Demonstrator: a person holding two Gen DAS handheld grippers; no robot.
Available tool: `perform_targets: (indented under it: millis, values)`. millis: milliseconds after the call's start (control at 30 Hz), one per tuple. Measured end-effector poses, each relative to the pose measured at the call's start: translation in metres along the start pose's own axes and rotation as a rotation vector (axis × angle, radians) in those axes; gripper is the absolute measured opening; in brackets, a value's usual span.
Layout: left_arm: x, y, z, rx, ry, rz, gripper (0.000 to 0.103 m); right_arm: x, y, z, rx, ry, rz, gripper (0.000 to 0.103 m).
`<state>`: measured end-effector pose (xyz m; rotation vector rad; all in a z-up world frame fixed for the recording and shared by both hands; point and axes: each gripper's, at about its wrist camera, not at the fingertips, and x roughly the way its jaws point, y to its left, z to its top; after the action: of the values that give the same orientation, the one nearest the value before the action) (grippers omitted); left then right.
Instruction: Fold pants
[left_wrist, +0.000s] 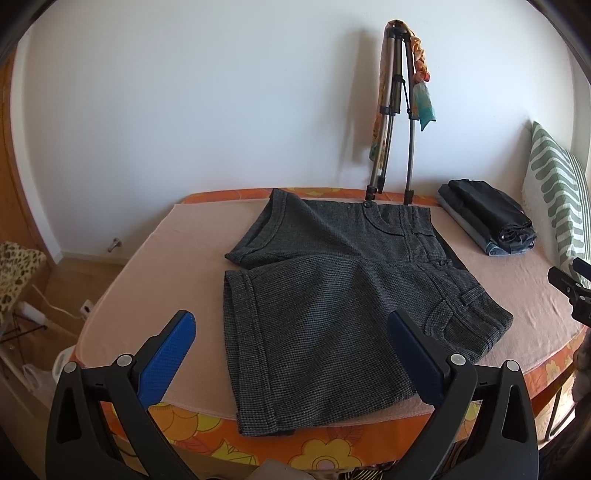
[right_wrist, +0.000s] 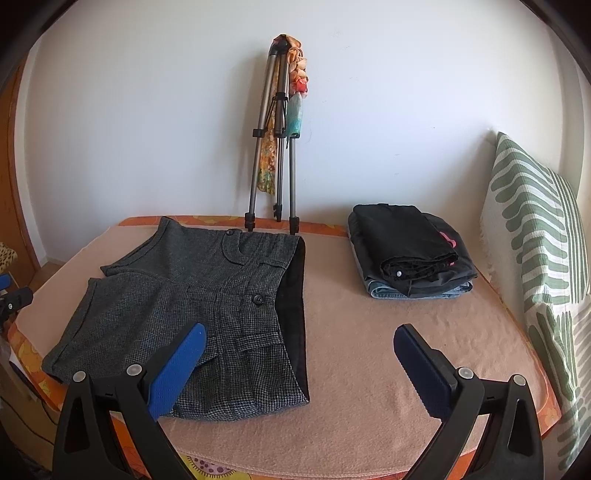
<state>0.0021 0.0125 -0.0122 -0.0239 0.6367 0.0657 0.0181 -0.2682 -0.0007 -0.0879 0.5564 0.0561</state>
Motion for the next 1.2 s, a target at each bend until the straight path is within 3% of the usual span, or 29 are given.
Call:
perform_targets:
  millis: [1200]
  values:
    - [-0.0007, 0.0036, 0.0013, -0.003, -0.008, 0.011, 0.103, 0.0016, 0.0019, -0.0018, -0.01, 0.008, 0.012, 0.103]
